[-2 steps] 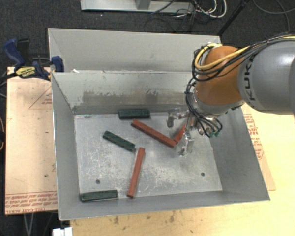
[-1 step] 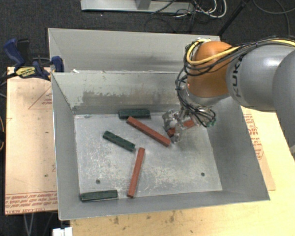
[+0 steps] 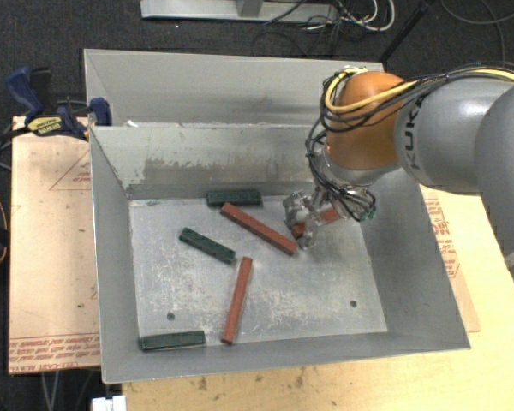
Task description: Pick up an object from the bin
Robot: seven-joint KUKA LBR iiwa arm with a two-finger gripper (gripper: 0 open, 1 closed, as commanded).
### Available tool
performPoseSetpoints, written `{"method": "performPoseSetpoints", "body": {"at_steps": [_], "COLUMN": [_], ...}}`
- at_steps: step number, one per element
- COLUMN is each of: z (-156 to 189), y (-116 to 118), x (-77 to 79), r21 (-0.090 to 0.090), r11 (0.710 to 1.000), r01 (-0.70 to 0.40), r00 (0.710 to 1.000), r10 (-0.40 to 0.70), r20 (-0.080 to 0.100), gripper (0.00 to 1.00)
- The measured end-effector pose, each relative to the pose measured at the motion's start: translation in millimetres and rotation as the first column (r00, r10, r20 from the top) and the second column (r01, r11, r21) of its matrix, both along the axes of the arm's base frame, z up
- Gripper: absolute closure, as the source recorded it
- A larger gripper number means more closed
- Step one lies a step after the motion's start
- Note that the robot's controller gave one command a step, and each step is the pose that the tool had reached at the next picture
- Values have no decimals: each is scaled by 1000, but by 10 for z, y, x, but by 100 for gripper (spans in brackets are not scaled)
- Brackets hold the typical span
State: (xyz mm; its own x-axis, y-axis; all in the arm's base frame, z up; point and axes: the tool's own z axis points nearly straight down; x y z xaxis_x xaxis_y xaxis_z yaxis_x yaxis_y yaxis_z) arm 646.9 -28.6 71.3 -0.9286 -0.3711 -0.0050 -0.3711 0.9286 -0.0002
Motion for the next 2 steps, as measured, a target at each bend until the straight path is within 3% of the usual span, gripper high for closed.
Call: {"method": "performPoseSetpoints", "body": {"at_steps": [1,2], "z": [504,1214], "y": [-133,-292], "x": [-130,-24], "r21": [1,0], "r11": [1000,1000], "r01": [20,6], "r00": [1000,1000], "r10": [-20,-6], "r20": [-9,-3], "gripper": [100,100]}}
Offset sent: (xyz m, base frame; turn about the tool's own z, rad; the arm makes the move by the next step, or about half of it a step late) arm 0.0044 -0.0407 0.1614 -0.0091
